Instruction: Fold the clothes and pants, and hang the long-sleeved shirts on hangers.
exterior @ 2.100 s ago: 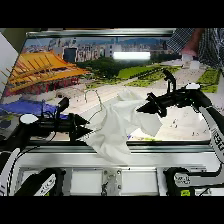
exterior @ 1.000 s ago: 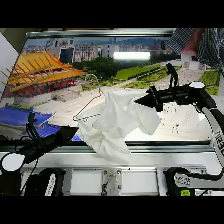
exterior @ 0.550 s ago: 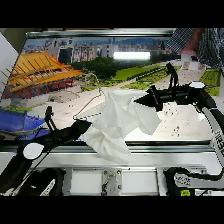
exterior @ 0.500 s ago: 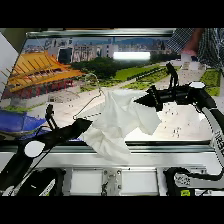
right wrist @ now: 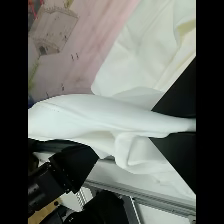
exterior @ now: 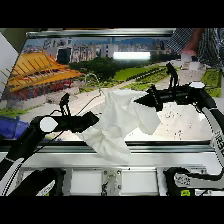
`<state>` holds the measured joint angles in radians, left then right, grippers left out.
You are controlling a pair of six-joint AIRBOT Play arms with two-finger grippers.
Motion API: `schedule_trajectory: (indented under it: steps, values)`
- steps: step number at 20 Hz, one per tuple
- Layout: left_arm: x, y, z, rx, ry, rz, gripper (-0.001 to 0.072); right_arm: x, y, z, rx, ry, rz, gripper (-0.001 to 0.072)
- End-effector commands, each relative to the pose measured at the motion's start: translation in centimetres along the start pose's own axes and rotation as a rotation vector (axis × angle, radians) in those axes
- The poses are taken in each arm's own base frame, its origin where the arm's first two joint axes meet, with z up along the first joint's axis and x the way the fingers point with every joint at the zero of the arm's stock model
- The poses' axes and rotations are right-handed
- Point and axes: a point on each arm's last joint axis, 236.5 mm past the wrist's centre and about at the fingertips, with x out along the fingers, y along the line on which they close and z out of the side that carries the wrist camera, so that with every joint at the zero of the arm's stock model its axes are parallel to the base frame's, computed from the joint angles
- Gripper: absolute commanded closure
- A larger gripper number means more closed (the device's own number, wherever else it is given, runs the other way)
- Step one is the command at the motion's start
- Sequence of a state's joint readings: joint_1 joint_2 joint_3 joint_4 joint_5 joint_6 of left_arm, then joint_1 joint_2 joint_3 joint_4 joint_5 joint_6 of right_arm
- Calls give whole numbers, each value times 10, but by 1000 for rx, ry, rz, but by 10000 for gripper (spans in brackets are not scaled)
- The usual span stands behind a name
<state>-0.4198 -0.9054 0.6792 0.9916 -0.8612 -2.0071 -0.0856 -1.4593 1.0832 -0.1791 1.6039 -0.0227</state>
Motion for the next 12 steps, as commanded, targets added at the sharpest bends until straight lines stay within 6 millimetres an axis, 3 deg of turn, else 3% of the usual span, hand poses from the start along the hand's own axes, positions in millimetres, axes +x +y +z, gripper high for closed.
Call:
schedule_trajectory:
  steps: [1, 5, 10, 11, 12]
  values:
    - [6, -12, -14, 69, 51, 5, 210, 0, 0, 0, -2, 0, 0, 695]
    - [21, 7, -37, 50, 100, 40, 211, 0, 0, 0, -2, 0, 0, 695]
    - [22, 5, -30, 40, 69, 28, 212, 0, 0, 1, -2, 0, 0, 695]
    - [22, 4, -26, 39, 55, 22, 288, 0, 0, 1, -1, 0, 0, 694]
    - [22, 3, -24, 38, 45, 18, 478, 0, 0, 1, -1, 0, 0, 693]
